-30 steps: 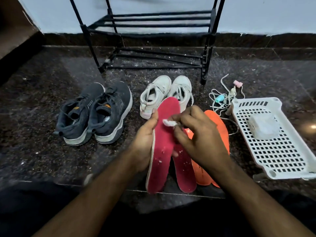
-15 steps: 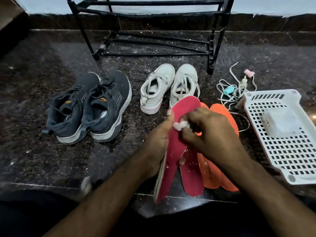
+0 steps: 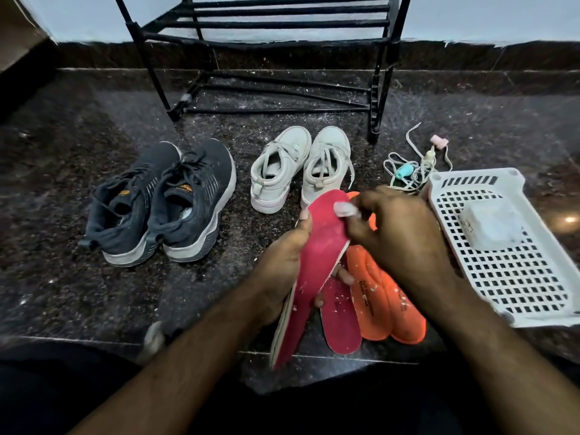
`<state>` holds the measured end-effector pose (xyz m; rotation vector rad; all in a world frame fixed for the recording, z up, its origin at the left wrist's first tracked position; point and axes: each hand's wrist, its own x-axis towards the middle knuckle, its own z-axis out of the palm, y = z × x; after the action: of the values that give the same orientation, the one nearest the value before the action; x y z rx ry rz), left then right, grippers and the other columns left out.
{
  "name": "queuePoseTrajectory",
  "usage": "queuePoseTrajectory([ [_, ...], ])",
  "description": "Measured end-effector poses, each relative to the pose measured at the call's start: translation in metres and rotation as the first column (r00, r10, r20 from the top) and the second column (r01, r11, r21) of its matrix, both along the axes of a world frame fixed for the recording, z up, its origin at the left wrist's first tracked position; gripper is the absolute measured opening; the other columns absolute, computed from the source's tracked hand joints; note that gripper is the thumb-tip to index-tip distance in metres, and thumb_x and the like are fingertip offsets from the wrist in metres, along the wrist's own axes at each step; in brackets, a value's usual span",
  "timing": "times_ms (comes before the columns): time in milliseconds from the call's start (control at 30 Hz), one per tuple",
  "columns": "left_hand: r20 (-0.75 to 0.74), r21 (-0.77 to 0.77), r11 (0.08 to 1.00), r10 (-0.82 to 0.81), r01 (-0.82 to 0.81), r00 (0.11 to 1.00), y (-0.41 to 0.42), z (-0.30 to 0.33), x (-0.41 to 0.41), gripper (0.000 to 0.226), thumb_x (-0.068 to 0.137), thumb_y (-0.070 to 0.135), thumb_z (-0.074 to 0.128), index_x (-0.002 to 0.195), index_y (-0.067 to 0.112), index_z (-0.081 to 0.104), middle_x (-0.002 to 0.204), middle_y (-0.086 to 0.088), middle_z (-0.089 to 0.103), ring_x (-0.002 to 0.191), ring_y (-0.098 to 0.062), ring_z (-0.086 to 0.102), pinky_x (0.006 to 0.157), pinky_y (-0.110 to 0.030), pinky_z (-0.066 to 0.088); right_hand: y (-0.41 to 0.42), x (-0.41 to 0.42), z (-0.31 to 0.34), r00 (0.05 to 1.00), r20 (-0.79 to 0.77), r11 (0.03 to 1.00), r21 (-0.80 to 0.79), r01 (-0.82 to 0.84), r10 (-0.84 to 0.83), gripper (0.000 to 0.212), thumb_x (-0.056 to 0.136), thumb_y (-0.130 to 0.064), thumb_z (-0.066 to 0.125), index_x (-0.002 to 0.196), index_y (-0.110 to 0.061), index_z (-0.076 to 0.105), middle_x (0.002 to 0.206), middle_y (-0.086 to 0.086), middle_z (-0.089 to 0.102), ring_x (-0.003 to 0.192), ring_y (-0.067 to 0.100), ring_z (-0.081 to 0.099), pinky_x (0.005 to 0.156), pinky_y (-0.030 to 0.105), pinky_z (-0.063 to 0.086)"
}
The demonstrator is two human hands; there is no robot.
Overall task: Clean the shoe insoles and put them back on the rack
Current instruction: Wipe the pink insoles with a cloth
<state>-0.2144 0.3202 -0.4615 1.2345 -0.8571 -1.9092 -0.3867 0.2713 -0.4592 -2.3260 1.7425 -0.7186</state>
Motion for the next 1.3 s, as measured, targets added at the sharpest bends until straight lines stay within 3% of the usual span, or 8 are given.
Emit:
queuePoseTrajectory([
  [133, -0.008, 0.063, 0.996, 0.068, -0.067, 0.998, -0.002, -0.004, -0.001, 0.064, 0.099, 0.062, 0.034, 0.084, 0.014, 0.075, 0.054, -0.007, 0.060, 0.034, -0.014, 0.050, 0.034, -0.023, 0.041, 0.032, 0.027, -0.008, 0.965, 0.069, 0.950, 0.170, -0.261, 0.253, 0.020, 0.085, -0.040, 0.060, 0.089, -0.023, 0.070, 0.079, -0.006, 0.061, 0.076, 0.017, 0.059, 0.069, 0.039, 0.049],
  [333, 0.057, 0.000, 1.000, -0.018, 0.018, 0.998, -0.004, -0.004, -0.001, 0.071, 0.100, 0.064, 0.026, 0.113, 0.008, 0.070, 0.086, -0.029, 0.069, 0.049, -0.026, 0.053, 0.042, -0.026, 0.044, -0.005, -0.001, -0.002, 0.996, 0.020, 0.996, -0.015, 0.084, -0.084, 0.017, 0.087, -0.038, 0.060, 0.089, -0.022, 0.062, 0.084, -0.005, 0.059, 0.079, 0.020, 0.058, 0.069, 0.038, 0.048],
  [533, -0.010, 0.070, 0.997, 0.028, -0.028, 1.000, -0.006, -0.013, 0.000, 0.068, 0.098, 0.062, 0.036, 0.108, 0.002, 0.066, 0.059, -0.014, 0.064, 0.037, -0.020, 0.057, 0.034, -0.025, 0.046, 0.026, 0.024, -0.003, 0.949, 0.250, 0.958, 0.159, -0.238, 0.194, 0.010, 0.079, -0.021, 0.070, 0.087, -0.024, 0.065, 0.068, -0.012, 0.059, 0.063, -0.001, 0.053, 0.062, 0.026, 0.041],
  [733, -0.001, 0.019, 0.999, -0.044, 0.044, 0.999, -0.006, -0.009, 0.000, 0.069, 0.100, 0.065, 0.028, 0.116, 0.013, 0.070, 0.090, -0.031, 0.070, 0.054, -0.030, 0.057, 0.043, -0.029, 0.049, 0.000, 0.002, 0.000, 0.991, 0.128, 0.999, 0.046, 0.021, -0.027, 0.012, 0.082, -0.031, 0.067, 0.092, -0.027, 0.062, 0.080, -0.009, 0.065, 0.071, 0.011, 0.057, 0.070, 0.036, 0.050],
  [900, -0.088, 0.071, 0.997, 0.011, -0.005, 0.996, -0.005, -0.012, -0.001, 0.063, 0.100, 0.058, 0.032, 0.106, 0.007, 0.068, 0.067, -0.018, 0.067, 0.041, -0.022, 0.061, 0.036, -0.028, 0.049, 0.022, 0.022, 0.001, 0.940, 0.284, 0.955, 0.172, -0.243, 0.188, 0.014, 0.078, -0.017, 0.071, 0.089, -0.024, 0.065, 0.068, -0.010, 0.060, 0.062, 0.004, 0.052, 0.060, 0.026, 0.042],
  [1067, -0.020, 0.028, 0.999, -0.043, 0.043, 0.999, -0.003, -0.007, 0.001, 0.067, 0.100, 0.062, 0.026, 0.117, 0.012, 0.067, 0.096, -0.036, 0.068, 0.060, -0.031, 0.058, 0.044, -0.028, 0.049, 0.000, 0.004, 0.000, 0.997, 0.080, 1.000, -0.010, 0.013, -0.012, 0.011, 0.082, -0.026, 0.066, 0.092, -0.026, 0.062, 0.081, -0.008, 0.064, 0.081, 0.018, 0.055, 0.072, 0.037, 0.044],
  [1200, -0.062, 0.037, 0.999, -0.007, 0.009, 0.998, -0.004, -0.008, -0.001, 0.066, 0.097, 0.061, 0.032, 0.117, 0.010, 0.068, 0.088, -0.030, 0.070, 0.051, -0.028, 0.063, 0.040, -0.028, 0.049, 0.011, 0.007, 0.006, 0.938, 0.324, 0.971, 0.156, -0.180, 0.121, 0.013, 0.078, -0.019, 0.074, 0.088, -0.025, 0.068, 0.070, -0.011, 0.064, 0.065, 0.005, 0.054, 0.063, 0.025, 0.042],
  [1300, -0.024, 0.047, 0.999, 0.005, -0.004, 1.000, -0.005, -0.011, -0.001, 0.067, 0.101, 0.060, 0.032, 0.118, 0.004, 0.066, 0.078, -0.023, 0.070, 0.047, -0.026, 0.060, 0.039, -0.028, 0.047, 0.015, 0.014, -0.003, 0.967, 0.200, 0.963, 0.185, -0.194, 0.156, 0.015, 0.074, -0.021, 0.073, 0.087, -0.028, 0.068, 0.068, -0.012, 0.064, 0.074, 0.010, 0.054, 0.072, 0.035, 0.046],
])
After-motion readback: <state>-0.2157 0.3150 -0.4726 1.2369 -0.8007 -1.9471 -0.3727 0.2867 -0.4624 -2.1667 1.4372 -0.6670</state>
